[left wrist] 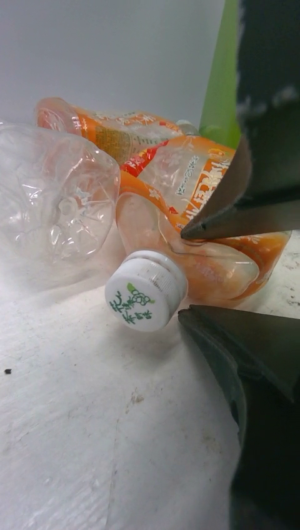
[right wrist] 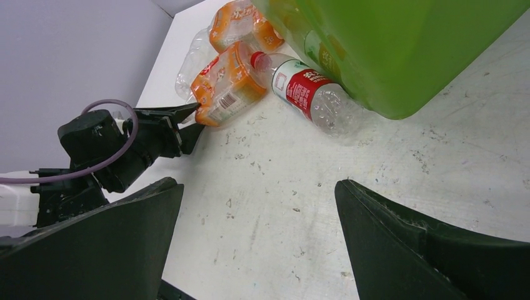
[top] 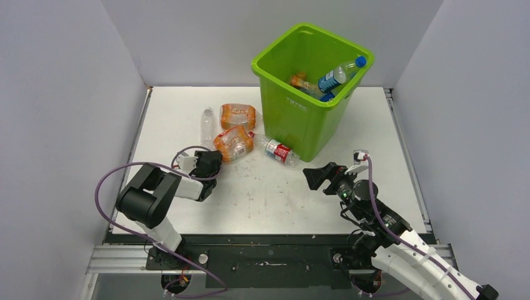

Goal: Put the plastic bottles in the bin
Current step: Pick up the plastic bottle at the center of the board.

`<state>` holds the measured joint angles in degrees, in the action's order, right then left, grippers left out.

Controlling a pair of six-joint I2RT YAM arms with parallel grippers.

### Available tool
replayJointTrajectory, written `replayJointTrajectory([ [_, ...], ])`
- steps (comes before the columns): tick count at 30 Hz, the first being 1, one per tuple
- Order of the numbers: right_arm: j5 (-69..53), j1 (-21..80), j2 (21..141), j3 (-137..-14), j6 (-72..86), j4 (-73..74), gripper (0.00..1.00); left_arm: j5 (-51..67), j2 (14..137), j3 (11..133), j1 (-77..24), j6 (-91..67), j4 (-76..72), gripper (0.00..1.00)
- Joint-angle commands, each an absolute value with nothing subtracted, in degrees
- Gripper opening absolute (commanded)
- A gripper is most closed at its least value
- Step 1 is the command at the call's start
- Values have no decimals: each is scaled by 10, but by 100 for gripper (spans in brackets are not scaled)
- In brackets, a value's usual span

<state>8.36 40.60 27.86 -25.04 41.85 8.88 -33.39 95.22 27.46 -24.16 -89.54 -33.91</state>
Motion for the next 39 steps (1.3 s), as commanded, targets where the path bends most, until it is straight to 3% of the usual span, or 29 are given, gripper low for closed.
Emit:
replayJointTrajectory([
  [1, 91, 410, 269, -285, 416, 89, 97, -314, 969, 269, -238, -881, -385, 36],
  [7, 76, 410, 265, -292, 418, 95, 97, -309, 918, 214, -240, -862, -440, 15],
  [11, 54, 410, 263, -312, 411, 114, 97, -302, 809, 161, -252, -843, -436, 0],
  [16, 8, 410, 273, -353, 379, 148, 97, -276, 589, 139, -287, -767, -287, 0],
  [22, -95, 410, 325, -430, 304, 186, 98, -152, 370, 237, -299, -497, -66, 0],
  [26, -184, 410, 366, -486, 272, 184, 99, 107, 354, 312, -294, -332, -9, 0],
  [30, -276, 410, 413, -540, 248, 185, 100, 333, 366, 338, -300, -272, 22, 0],
  [35, -375, 410, 487, -588, 227, 213, 100, 439, 363, 348, -325, -235, 24, 0],
  [39, -397, 419, 522, -581, 228, 206, 100, 450, 350, 355, -367, -204, 12, 0],
])
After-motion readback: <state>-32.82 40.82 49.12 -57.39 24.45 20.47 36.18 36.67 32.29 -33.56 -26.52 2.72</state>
